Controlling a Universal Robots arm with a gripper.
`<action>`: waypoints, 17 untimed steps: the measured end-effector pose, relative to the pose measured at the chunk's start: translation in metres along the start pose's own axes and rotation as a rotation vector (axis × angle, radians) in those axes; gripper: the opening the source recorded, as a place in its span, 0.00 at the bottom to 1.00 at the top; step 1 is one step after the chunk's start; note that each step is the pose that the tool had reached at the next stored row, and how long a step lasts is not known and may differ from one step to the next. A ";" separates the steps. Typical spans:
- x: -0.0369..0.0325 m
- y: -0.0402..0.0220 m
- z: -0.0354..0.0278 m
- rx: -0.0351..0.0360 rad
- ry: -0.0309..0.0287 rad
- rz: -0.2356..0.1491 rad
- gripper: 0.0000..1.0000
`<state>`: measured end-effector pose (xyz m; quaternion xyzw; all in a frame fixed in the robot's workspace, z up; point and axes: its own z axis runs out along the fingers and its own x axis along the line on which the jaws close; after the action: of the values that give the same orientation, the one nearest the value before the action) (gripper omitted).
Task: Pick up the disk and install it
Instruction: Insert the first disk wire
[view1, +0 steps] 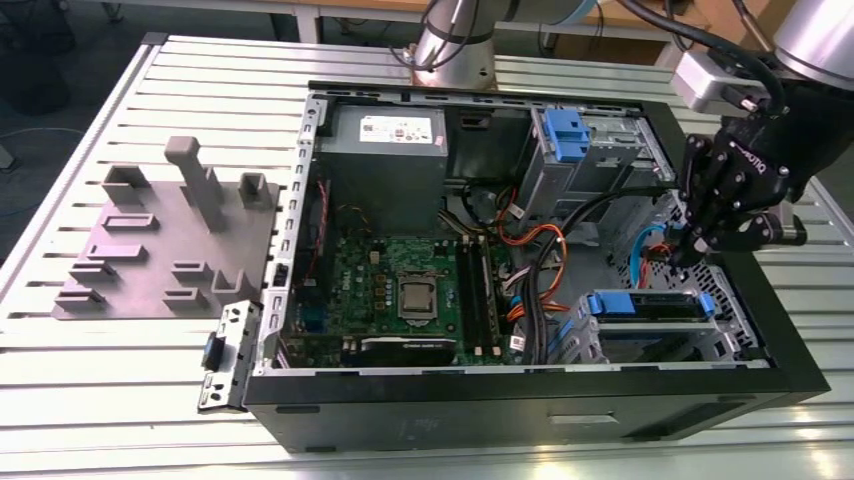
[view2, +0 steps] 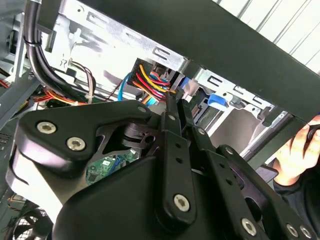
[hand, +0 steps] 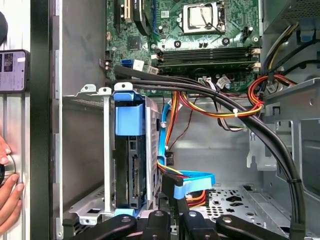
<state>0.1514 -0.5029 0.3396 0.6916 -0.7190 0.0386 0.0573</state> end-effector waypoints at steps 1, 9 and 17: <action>0.0015 0.0006 0.0003 0.0021 -0.0006 0.000 0.16; 0.0131 0.0047 0.0020 0.0145 -0.0062 0.000 0.16; 0.0161 0.0127 0.0026 0.0466 -0.0113 0.002 0.16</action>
<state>0.1381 -0.5186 0.3395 0.6923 -0.7188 0.0514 0.0371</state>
